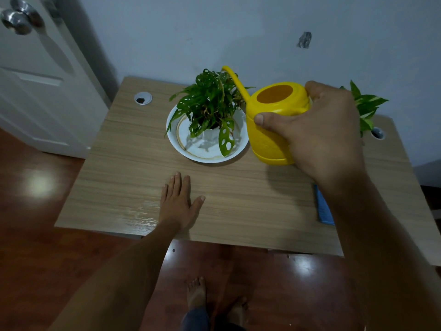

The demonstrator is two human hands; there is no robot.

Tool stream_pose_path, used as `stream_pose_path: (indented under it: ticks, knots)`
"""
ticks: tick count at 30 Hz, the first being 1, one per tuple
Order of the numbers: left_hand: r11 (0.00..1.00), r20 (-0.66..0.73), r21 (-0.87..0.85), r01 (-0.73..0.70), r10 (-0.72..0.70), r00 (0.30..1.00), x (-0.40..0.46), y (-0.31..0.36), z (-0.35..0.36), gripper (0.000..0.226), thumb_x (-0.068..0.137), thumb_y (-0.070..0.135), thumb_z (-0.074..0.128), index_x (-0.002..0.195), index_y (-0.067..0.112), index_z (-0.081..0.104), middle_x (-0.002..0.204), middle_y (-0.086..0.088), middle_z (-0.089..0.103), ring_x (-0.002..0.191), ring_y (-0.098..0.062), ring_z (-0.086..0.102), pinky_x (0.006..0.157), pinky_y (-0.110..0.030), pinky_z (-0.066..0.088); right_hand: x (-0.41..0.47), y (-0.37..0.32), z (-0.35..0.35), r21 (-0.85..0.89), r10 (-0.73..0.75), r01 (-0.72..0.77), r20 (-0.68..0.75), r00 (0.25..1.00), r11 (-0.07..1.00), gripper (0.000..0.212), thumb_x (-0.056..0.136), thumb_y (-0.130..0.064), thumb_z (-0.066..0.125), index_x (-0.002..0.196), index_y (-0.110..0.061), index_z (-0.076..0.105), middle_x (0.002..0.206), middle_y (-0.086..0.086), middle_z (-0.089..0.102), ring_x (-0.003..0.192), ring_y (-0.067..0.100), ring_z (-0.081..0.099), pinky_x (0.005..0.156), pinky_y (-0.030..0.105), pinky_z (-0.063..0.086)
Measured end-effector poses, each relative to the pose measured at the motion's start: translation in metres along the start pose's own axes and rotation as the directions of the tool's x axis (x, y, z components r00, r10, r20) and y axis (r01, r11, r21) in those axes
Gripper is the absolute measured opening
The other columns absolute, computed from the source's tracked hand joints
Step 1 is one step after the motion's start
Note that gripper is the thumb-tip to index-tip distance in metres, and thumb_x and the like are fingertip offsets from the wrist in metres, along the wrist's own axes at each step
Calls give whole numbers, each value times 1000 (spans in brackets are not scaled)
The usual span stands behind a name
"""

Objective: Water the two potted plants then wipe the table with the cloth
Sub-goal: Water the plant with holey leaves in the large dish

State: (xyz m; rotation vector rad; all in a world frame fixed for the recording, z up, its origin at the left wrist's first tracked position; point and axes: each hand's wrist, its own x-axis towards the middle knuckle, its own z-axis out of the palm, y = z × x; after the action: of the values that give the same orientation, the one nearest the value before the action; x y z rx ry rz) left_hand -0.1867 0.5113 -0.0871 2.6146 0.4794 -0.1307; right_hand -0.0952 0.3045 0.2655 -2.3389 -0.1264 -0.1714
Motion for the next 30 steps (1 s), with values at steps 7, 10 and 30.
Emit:
stream_pose_path:
  ticks: [7,10,30]
  knots:
    - [1000,4,20,-2,2,1000,1,0,1,90,98,74,30,166,21,5,174,-8,-4,160,-20,-12,129,-43,-7,-6,-4,-3,18,-5,4,64,998,1000,55,65,-54,90,95,-14,67,92,1,69,81,19,64,66,29,46]
    - [1000,2,25,-3,3,1000,1,1,0,90,98,74,29,166,20,5,174,-8,-3,160,-21,-12,129,-44,-7,-9,-3,-4,21,1,-3,95,996,1000,56,64,-55,91,96,-16,69,93,2,71,83,21,66,69,34,51]
    - [1000,-1,28,0,0,1000,1,0,1,90,97,76,27,166,22,4,174,-6,-6,160,-19,-15,129,-44,-6,-4,3,-19,-116,1,2,23,1000,993,55,66,-56,89,89,-15,61,83,3,59,75,21,53,63,30,34]
